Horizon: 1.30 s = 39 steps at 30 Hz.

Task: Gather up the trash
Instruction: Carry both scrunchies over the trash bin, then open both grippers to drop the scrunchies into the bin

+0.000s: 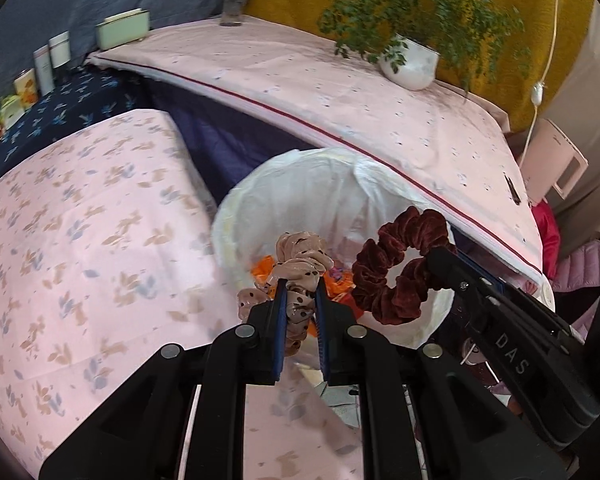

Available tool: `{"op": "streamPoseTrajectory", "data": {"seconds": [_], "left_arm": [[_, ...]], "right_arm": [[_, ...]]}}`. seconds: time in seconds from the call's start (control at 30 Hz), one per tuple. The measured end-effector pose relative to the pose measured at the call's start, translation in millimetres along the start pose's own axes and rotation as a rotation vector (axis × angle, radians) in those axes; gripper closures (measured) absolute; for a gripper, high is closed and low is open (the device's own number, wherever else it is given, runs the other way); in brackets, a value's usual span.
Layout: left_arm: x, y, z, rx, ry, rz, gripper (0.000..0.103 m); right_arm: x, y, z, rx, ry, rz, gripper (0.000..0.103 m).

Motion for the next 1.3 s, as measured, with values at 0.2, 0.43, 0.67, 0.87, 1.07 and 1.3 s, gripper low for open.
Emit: {"op": "streamPoseTrajectory", "data": {"seconds": [0.2, 0.43, 0.67, 0.87, 1.07, 1.3], "left_arm": [[7.1, -18.5, 23.6, -0.006, -0.048, -0.026, 0.090], [13.5, -31.1, 30.2, -0.004, -0.046, -0.037, 0.090], [17.6, -32.9, 24.8, 0.028, -0.026, -0.016, 0.060], [19.2, -28.8, 16.8, 0.055, -0.019, 0.002, 0.055], [19.4, -25.1, 9.4, 0.068, -0.006, 0.011, 0.054], [17.7, -22.1, -2.9, 0.084, 0.012, 0.016, 0.054]], "right_arm": [[2.1, -1.5, 18.9, -0.010, -0.024, 0.001, 0.092], [8.6, -5.8, 33.6, -0.018, -0.046, 0.001, 0.092], [12.7, -12.2, 29.8, -0.018, -0.037, -0.007, 0.092], [16.5, -16.3, 24.0, -0.018, -0.026, -0.013, 0.091], [18.9, -16.9, 14.5, -0.019, -0.007, -0.013, 0.091], [20.4, -17.9, 1.2, -0.017, 0.022, -0.014, 0.090]]}}
Point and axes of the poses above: each gripper's, at about its wrist camera, not at the fingertips, and y roughly against the way its jaws point, z to its right, x to its top, the point moved 9 cm from there along -y, roughly the way its jaws point, and after that the axes turned 14 degrees about -z, right-handed, at the moved point
